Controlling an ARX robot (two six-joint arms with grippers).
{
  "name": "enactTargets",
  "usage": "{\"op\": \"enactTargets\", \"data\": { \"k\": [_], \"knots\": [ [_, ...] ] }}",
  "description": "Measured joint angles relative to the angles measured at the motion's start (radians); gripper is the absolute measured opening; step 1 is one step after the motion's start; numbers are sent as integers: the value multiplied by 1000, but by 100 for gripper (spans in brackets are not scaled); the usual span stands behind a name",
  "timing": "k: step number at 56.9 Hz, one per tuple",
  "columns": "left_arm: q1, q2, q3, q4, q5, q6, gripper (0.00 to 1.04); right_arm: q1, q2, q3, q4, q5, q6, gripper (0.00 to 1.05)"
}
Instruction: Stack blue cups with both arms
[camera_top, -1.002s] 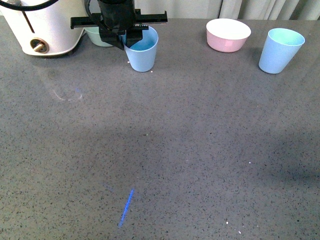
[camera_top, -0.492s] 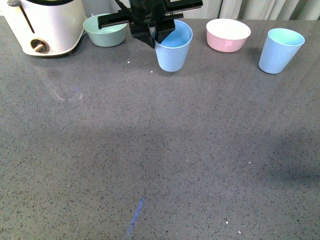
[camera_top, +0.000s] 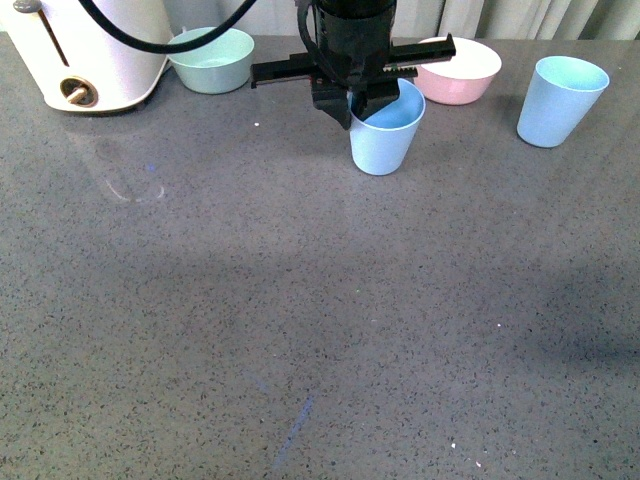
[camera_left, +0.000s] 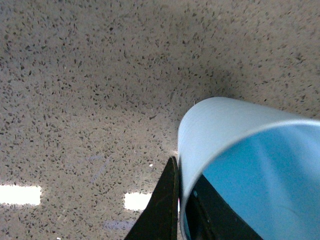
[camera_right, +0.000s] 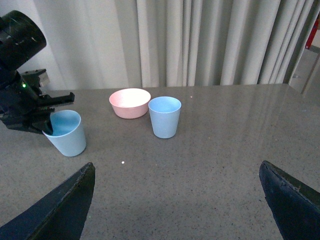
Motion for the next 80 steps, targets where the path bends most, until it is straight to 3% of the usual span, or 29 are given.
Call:
{"op": "enactTargets", "data": {
  "k": [20, 38, 56, 72, 80],
  "knots": [
    [-28, 60, 116, -59, -23, -8, 3, 0, 0, 0, 0, 0, 0, 96],
    [-28, 110, 180, -67, 2, -7, 57, 0, 0, 0, 0, 0, 0, 96],
    [-24, 122, 288, -113, -2, 1, 97, 0, 0, 0, 0, 0, 0, 96],
    [-6, 198, 438, -196, -13, 15, 97, 0, 0, 0, 0, 0, 0, 96],
    [6, 128, 317, -100, -22, 28, 96, 0, 0, 0, 0, 0, 0, 96]
  ]
}}
